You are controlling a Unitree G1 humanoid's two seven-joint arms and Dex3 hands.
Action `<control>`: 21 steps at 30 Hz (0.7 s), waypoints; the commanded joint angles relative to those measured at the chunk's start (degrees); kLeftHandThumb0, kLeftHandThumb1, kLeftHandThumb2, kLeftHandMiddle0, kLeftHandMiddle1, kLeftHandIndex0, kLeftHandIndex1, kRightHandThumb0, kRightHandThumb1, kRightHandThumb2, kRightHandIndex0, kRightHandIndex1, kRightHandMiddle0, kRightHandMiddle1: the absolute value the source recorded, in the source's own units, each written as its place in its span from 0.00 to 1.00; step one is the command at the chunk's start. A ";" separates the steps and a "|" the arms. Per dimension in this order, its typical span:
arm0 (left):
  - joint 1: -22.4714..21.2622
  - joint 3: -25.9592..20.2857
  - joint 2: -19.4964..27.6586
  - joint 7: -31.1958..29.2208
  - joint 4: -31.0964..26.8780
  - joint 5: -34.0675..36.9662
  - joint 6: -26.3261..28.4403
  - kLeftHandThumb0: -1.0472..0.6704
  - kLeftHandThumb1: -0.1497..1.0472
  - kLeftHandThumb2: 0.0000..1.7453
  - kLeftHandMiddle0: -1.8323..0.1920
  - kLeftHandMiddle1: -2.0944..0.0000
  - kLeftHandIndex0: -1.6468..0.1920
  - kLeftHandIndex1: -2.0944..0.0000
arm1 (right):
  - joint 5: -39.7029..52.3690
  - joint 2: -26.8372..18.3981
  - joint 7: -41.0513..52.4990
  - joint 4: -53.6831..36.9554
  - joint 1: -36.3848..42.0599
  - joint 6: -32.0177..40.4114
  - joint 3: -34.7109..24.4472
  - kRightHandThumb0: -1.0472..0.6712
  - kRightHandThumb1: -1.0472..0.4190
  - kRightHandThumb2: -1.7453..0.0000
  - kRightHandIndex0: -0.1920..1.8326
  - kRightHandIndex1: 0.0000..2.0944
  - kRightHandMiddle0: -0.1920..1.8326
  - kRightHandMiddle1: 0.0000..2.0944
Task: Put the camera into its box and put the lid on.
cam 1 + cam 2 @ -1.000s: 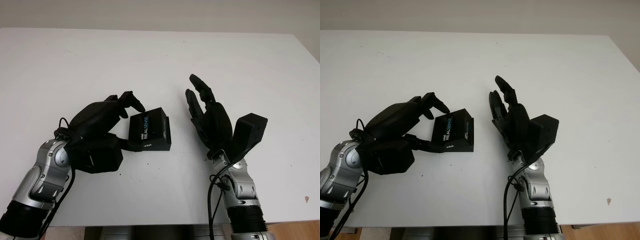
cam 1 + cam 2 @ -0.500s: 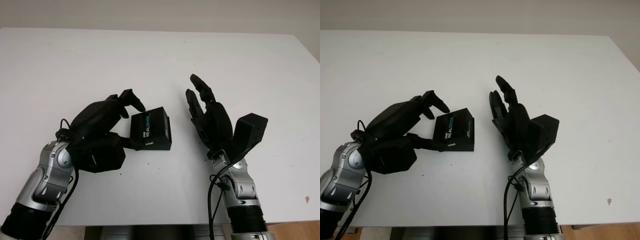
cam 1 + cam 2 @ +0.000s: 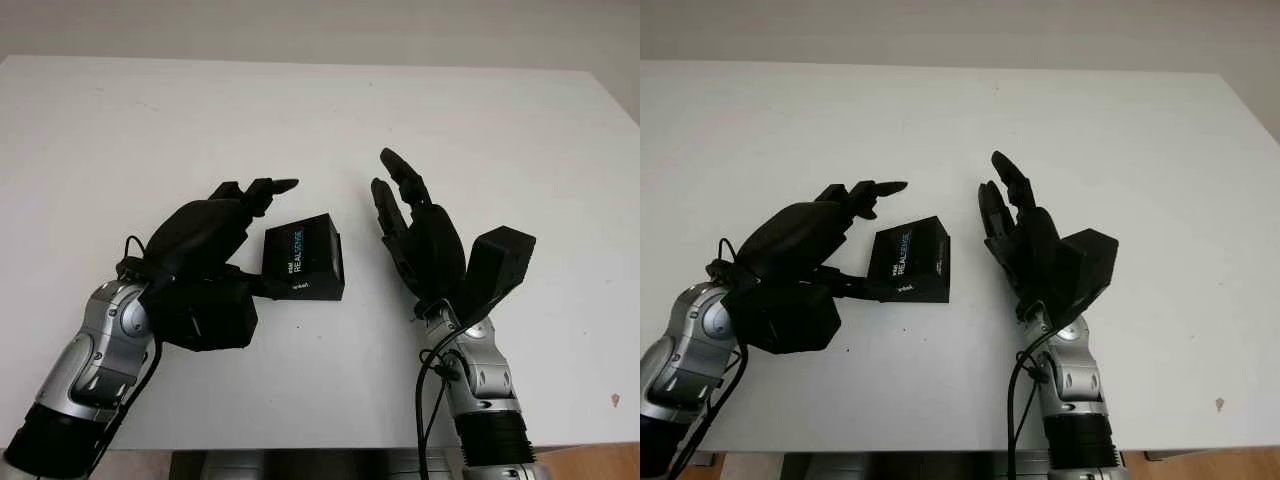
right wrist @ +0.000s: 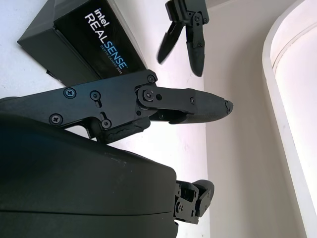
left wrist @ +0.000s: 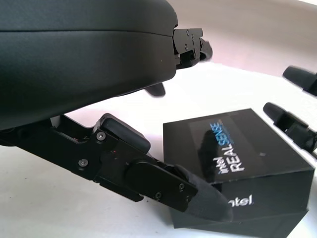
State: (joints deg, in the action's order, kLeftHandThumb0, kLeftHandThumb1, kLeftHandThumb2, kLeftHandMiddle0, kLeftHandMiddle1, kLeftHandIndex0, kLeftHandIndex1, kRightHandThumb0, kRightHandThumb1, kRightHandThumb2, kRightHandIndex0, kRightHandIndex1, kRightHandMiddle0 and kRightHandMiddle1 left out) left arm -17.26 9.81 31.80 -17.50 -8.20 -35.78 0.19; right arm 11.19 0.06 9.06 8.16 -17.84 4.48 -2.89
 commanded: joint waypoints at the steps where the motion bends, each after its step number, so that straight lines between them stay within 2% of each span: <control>1: -1.44 0.34 0.74 -0.82 -0.01 -0.70 0.20 0.18 1.00 0.13 0.94 0.87 1.00 1.00 | -0.11 -0.24 0.07 -0.78 0.07 -0.03 -0.04 0.26 0.00 0.76 0.12 0.03 0.05 0.25; 7: -2.16 0.35 1.64 -3.92 -0.55 -0.38 0.58 0.15 1.00 0.14 0.93 0.92 1.00 1.00 | -0.12 -0.16 -0.18 -1.21 0.22 0.46 0.05 0.25 0.00 0.77 0.12 0.03 0.04 0.25; 12: -3.25 0.14 3.00 -9.59 -1.40 1.55 1.96 0.13 1.00 0.14 0.96 0.95 1.00 1.00 | 0.09 -0.13 0.09 -0.94 0.31 -0.06 -0.08 0.25 0.00 0.77 0.12 0.03 0.05 0.26; 17: -6.85 0.00 4.68 -19.95 -2.54 5.85 6.73 0.12 1.00 0.13 0.97 0.97 0.98 0.99 | 0.08 -0.02 -0.07 -0.90 0.26 -0.02 -0.12 0.26 0.00 0.77 0.12 0.03 0.04 0.26; 21: -9.50 0.08 5.69 -25.39 -2.46 9.44 8.65 0.09 1.00 0.09 0.92 0.95 0.94 0.97 | -0.14 0.12 -0.29 -0.70 0.21 -0.35 -0.06 0.26 0.00 0.77 0.12 0.03 0.04 0.27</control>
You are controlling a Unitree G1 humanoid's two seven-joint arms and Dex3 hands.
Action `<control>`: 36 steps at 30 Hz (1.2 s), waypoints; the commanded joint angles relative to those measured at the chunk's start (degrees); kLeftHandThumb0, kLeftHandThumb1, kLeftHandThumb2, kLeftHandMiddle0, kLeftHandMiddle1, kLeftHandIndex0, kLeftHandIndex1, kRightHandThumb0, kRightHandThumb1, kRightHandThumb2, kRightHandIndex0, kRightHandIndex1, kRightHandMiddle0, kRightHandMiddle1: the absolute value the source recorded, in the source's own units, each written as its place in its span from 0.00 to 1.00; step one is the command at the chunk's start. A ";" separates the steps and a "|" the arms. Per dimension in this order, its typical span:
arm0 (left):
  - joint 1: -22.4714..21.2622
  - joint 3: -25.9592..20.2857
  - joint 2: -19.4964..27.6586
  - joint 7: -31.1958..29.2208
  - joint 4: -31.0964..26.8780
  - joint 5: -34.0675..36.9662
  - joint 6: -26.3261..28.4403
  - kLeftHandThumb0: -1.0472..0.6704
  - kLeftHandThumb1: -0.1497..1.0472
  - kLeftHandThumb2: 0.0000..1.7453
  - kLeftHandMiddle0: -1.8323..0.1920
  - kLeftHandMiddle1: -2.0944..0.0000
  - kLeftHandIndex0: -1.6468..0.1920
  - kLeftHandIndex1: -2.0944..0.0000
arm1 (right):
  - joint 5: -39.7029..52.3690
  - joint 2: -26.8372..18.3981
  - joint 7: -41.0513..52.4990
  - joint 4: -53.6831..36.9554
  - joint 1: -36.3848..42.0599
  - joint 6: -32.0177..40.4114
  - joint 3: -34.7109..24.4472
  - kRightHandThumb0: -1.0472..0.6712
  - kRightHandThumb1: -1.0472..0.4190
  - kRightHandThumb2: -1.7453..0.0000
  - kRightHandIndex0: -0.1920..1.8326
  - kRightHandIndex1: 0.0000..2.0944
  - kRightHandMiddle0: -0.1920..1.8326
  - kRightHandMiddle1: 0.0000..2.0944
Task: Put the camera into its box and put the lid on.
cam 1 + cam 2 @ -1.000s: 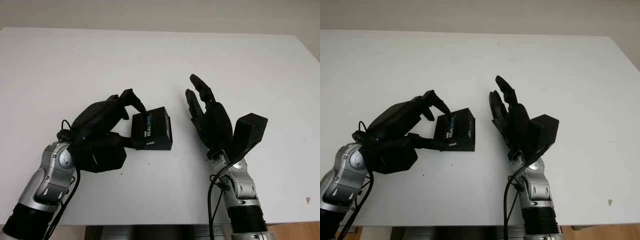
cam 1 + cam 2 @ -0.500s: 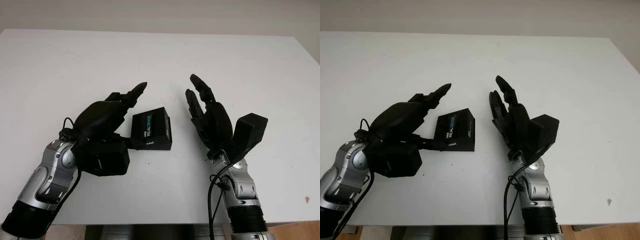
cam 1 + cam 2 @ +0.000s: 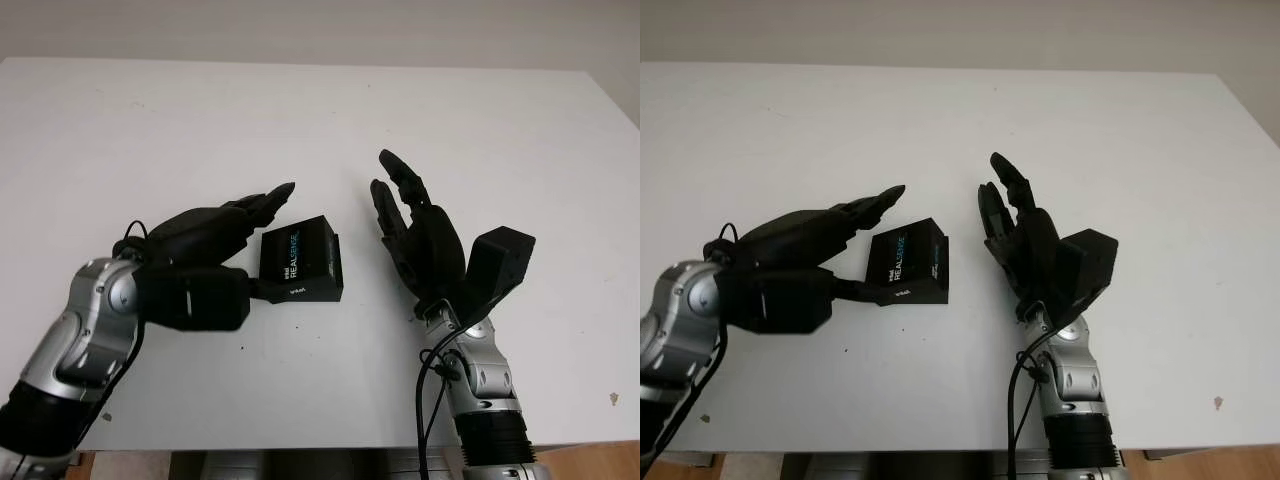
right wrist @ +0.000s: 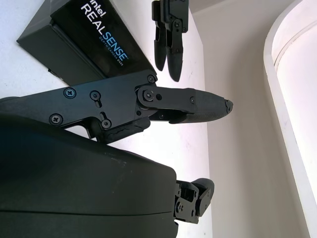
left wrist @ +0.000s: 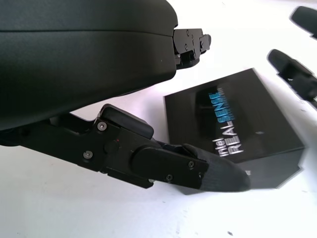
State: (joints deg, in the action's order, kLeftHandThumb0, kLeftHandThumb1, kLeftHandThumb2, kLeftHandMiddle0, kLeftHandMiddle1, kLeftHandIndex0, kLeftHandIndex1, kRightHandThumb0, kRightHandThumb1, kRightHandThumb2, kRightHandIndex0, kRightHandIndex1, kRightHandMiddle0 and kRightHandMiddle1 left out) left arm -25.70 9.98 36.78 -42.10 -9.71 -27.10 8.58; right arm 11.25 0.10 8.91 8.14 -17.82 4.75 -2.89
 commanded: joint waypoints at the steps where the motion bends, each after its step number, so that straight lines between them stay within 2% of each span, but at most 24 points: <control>1: -1.38 -0.04 0.89 -1.35 -0.91 1.20 0.38 0.08 1.00 0.09 0.92 0.95 0.94 0.97 | -0.15 0.14 -0.16 -0.69 0.18 -0.61 -0.05 0.26 0.00 0.77 0.12 0.03 0.04 0.27; 6: -2.34 0.68 1.77 -3.04 -0.61 1.70 0.69 0.08 1.00 0.06 0.88 0.94 0.93 0.97 | 0.05 0.25 -0.11 -0.58 0.20 -0.73 -0.03 0.26 0.00 0.77 0.12 0.03 0.03 0.30; 15: -2.16 2.00 1.12 -2.98 0.65 2.82 0.75 0.10 0.98 0.03 0.89 0.93 0.95 0.98 | -0.23 0.24 -0.52 -0.94 0.47 -0.56 0.14 0.26 0.00 0.77 0.12 0.03 0.02 0.31; 16: -1.99 2.19 0.96 -2.50 0.77 2.60 0.50 0.11 0.96 0.03 0.92 0.87 0.95 0.98 | -0.31 0.21 -0.53 -0.87 0.49 -0.68 0.17 0.26 0.00 0.77 0.12 0.03 0.02 0.31; 17: -1.74 2.34 0.78 -1.72 0.85 2.30 0.03 0.11 0.96 0.03 0.96 0.79 0.95 0.98 | -0.32 0.19 -0.48 -0.80 0.52 -0.82 0.17 0.26 0.00 0.77 0.12 0.03 0.02 0.31; 19: -1.28 2.64 0.63 -0.17 0.94 1.76 -0.96 0.11 0.95 0.03 0.99 0.73 0.94 0.97 | -0.24 0.18 -0.35 -0.68 0.52 -0.96 0.13 0.26 0.00 0.77 0.12 0.03 0.02 0.31; 25: 2.11 3.23 -0.52 5.62 -0.93 -1.40 -2.48 0.13 0.93 0.03 1.00 0.76 0.95 0.98 | -0.04 0.34 -0.34 -0.67 0.58 -1.26 0.06 0.27 0.00 0.76 0.12 0.03 0.02 0.30; 32: 7.98 4.88 -3.08 15.53 -4.03 -9.92 -4.76 0.17 0.92 0.03 1.00 0.79 0.98 0.99 | 0.17 0.39 -0.31 -1.01 0.75 -0.99 0.09 0.26 0.00 0.77 0.12 0.03 0.02 0.31; 36: 9.38 5.59 -4.34 17.45 -4.73 -12.90 -4.58 0.19 0.93 0.03 1.00 0.72 0.97 0.98 | 0.04 0.39 -0.62 -1.28 0.82 -0.60 0.14 0.26 0.00 0.77 0.12 0.03 0.02 0.31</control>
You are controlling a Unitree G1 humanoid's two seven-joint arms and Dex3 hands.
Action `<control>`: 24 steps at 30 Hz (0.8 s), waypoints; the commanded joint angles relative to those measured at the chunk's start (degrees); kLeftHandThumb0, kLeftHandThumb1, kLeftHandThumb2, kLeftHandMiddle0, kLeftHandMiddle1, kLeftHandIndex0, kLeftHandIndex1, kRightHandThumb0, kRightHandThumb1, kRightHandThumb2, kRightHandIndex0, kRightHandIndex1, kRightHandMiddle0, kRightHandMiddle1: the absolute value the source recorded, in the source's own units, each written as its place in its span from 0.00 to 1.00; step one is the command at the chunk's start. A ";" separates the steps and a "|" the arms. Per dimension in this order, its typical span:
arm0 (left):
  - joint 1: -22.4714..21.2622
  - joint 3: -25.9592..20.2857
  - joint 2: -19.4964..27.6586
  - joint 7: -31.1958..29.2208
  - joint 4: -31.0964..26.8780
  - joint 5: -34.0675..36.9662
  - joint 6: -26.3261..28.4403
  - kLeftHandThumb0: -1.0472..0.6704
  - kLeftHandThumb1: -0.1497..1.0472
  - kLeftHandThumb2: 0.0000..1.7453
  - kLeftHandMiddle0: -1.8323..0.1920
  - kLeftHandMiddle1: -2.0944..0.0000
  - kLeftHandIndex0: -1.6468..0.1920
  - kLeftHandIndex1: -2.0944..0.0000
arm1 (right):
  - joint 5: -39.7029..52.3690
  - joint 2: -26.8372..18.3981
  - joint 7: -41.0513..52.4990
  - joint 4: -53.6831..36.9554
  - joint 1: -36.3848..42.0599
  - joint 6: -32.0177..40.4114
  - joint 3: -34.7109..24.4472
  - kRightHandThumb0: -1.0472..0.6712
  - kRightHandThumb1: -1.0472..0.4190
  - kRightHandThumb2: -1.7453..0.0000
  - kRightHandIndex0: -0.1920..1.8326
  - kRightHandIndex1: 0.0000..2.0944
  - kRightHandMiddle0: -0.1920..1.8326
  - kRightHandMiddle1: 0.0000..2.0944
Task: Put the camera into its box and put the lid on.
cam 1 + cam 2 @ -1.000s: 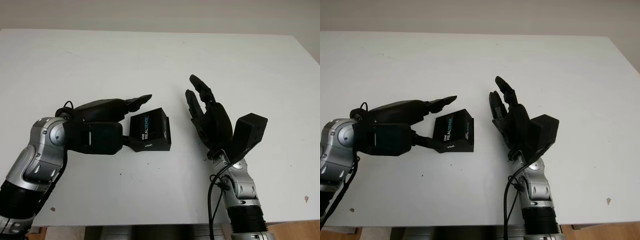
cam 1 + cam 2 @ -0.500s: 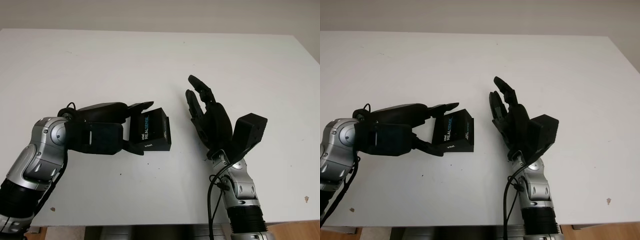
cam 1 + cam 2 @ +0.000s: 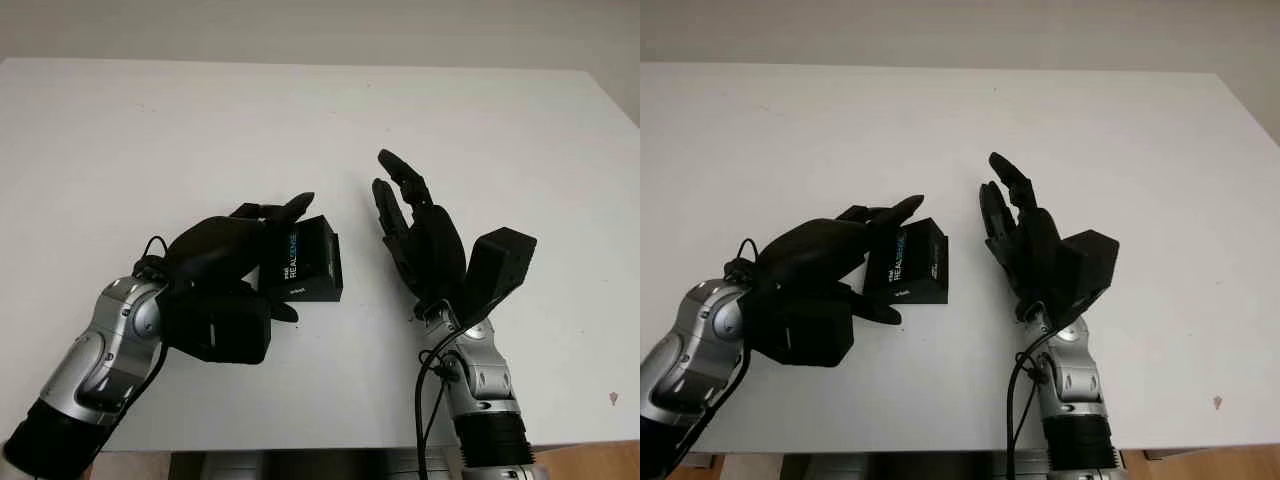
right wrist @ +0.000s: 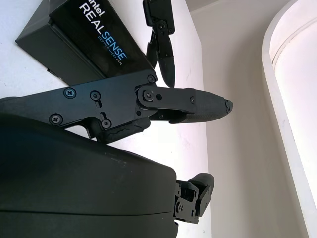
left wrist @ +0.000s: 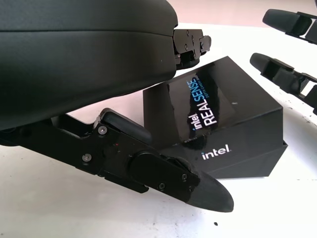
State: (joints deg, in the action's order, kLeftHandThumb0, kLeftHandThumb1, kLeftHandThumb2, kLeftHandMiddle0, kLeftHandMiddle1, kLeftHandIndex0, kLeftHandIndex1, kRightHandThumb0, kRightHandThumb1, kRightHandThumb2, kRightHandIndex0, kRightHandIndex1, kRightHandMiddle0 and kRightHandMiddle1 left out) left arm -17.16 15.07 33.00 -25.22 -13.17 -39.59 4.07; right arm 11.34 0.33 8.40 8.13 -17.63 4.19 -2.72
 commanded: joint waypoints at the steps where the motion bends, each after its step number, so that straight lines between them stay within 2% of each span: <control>1: 1.05 0.57 -0.76 0.87 -1.22 -0.84 -0.17 0.20 0.92 0.03 1.00 0.71 0.97 0.98 | -0.27 0.24 -0.49 -1.32 0.66 -0.09 -0.01 0.26 0.00 0.77 0.12 0.03 0.02 0.31; 9: 1.50 0.67 -1.27 -1.04 -1.90 -2.70 1.29 0.21 0.90 0.03 1.00 0.67 0.94 0.97 | -0.08 0.33 -1.04 -1.80 0.74 0.56 0.17 0.26 0.00 0.77 0.13 0.03 0.02 0.30; 14: 1.43 0.49 -1.46 0.08 -0.96 -2.51 -0.08 0.21 0.96 0.04 1.00 0.49 0.90 0.94 | 0.10 0.28 -0.74 -1.48 0.72 0.19 0.11 0.26 0.00 0.77 0.13 0.03 0.02 0.29; 16: 1.58 -0.11 -1.88 0.75 -0.24 -1.05 -0.73 0.24 0.99 0.05 1.00 0.35 0.86 0.91 | 0.07 0.29 -0.74 -1.40 0.76 0.05 0.09 0.26 0.00 0.77 0.13 0.03 0.03 0.29; 17: 1.57 -0.40 -2.07 0.85 0.04 -0.26 -0.84 0.25 0.99 0.06 1.00 0.27 0.86 0.86 | -0.14 0.29 -0.93 -1.39 0.75 0.07 0.13 0.26 0.00 0.77 0.13 0.03 0.03 0.29; 18: 1.52 -0.55 -2.16 0.91 0.21 0.24 -0.90 0.25 1.00 0.07 1.00 0.21 0.91 0.71 | -0.27 0.27 -1.07 -1.40 0.75 0.10 0.15 0.26 0.00 0.77 0.13 0.03 0.03 0.29; 20: 0.99 -0.75 -1.87 0.55 0.74 1.14 -1.23 0.26 1.00 0.12 1.00 0.15 0.98 0.45 | -0.11 0.37 -1.21 -1.43 0.71 0.35 0.04 0.25 0.00 0.78 0.13 0.03 0.04 0.29; 23: 0.30 -1.00 -1.97 0.69 1.75 2.11 -1.64 0.26 1.00 0.18 0.92 0.08 0.99 0.22 | 0.04 0.49 -1.34 -1.70 0.71 0.60 0.06 0.25 0.00 0.78 0.13 0.03 0.03 0.29; 24: 0.05 -1.07 -2.26 0.54 1.98 2.53 -1.29 0.27 1.00 0.19 0.90 0.06 0.99 0.18 | -0.06 0.41 -1.31 -1.72 0.69 0.54 0.13 0.25 0.00 0.78 0.13 0.03 0.03 0.29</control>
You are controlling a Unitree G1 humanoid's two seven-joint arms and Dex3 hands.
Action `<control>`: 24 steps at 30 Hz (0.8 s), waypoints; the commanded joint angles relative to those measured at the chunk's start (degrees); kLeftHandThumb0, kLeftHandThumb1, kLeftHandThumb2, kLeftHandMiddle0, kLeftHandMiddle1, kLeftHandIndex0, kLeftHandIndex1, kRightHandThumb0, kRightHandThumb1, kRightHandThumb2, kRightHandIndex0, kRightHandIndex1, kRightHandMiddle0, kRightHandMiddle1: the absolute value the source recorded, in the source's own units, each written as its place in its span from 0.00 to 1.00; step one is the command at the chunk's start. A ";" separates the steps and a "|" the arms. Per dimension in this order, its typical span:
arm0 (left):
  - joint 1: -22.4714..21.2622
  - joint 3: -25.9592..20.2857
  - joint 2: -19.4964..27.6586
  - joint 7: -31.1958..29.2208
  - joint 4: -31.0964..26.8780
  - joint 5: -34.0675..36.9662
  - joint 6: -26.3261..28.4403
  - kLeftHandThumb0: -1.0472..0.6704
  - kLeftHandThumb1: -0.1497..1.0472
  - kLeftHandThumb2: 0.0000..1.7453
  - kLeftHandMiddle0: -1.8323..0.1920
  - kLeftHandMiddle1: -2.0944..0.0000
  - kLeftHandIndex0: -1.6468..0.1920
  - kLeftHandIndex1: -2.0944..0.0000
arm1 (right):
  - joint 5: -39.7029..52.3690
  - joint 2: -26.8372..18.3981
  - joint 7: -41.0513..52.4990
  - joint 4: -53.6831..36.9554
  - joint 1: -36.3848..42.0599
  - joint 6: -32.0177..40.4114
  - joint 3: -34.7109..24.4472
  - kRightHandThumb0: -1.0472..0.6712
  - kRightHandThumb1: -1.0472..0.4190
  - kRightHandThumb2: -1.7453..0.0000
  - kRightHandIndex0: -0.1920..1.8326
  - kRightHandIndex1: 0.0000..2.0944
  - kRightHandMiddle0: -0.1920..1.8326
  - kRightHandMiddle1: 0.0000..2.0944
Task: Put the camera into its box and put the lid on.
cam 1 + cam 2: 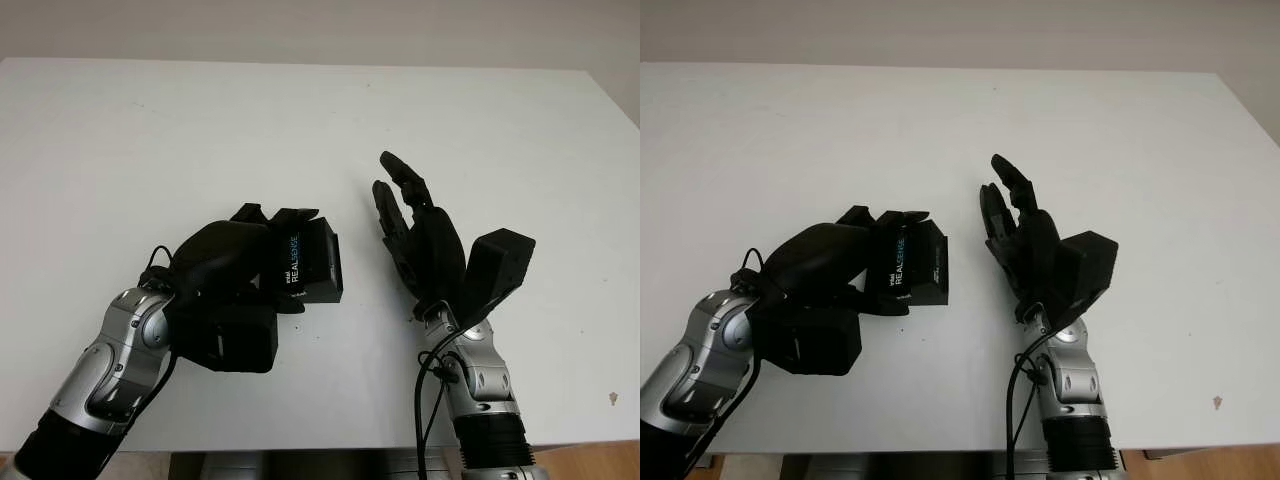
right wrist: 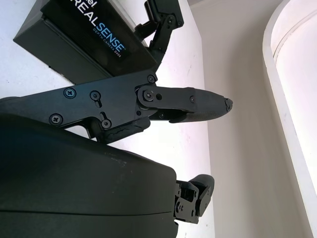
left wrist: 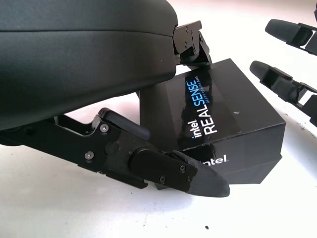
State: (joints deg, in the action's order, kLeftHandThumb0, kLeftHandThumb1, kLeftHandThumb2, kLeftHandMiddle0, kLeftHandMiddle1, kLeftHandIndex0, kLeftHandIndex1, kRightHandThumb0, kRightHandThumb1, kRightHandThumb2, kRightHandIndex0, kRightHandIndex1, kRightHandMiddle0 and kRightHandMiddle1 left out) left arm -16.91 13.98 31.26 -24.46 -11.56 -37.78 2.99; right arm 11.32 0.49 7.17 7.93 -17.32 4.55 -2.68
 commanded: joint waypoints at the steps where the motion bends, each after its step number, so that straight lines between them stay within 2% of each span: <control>1: -0.45 -0.02 -0.77 -0.47 0.59 1.15 0.16 0.27 1.00 0.20 0.88 0.04 0.98 0.14 | -0.07 0.21 -0.06 -1.55 0.36 0.22 0.12 0.26 0.00 0.78 0.13 0.03 0.03 0.29; 8: -1.23 -0.89 -2.22 -1.12 1.10 5.13 1.90 0.30 1.00 0.22 0.83 0.00 0.97 0.01 | -0.40 0.08 0.09 -1.10 0.25 -0.53 0.13 0.27 0.00 0.77 0.13 0.03 0.03 0.28; 11: -1.51 -0.90 -2.39 -0.87 1.33 5.27 2.19 0.31 1.00 0.23 0.80 0.00 0.94 0.00 | -0.10 0.25 0.00 -1.08 0.15 -0.04 -0.09 0.27 0.00 0.77 0.13 0.03 0.03 0.28; 19: -2.58 -1.46 -2.71 -0.14 2.21 7.00 1.24 0.32 1.00 0.21 0.78 0.00 0.96 0.00 | -0.28 0.19 0.05 -1.17 0.07 0.14 0.13 0.26 0.00 0.77 0.13 0.03 0.04 0.28; 24: -5.34 -4.19 -1.87 -3.09 -1.46 10.76 3.80 0.32 1.00 0.23 0.83 0.00 1.00 0.00 | -0.10 0.33 -0.17 -1.63 0.14 0.88 0.13 0.25 0.00 0.78 0.13 0.03 0.04 0.31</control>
State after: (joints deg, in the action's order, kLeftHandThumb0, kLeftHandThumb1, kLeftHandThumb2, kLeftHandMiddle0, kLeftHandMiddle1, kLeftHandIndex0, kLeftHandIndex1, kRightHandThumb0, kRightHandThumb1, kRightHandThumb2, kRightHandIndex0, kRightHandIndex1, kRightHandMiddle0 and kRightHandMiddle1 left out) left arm -19.96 10.64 29.35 -26.84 -10.53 -28.11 6.62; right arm 11.19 0.57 7.15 7.91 -17.32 5.06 -2.65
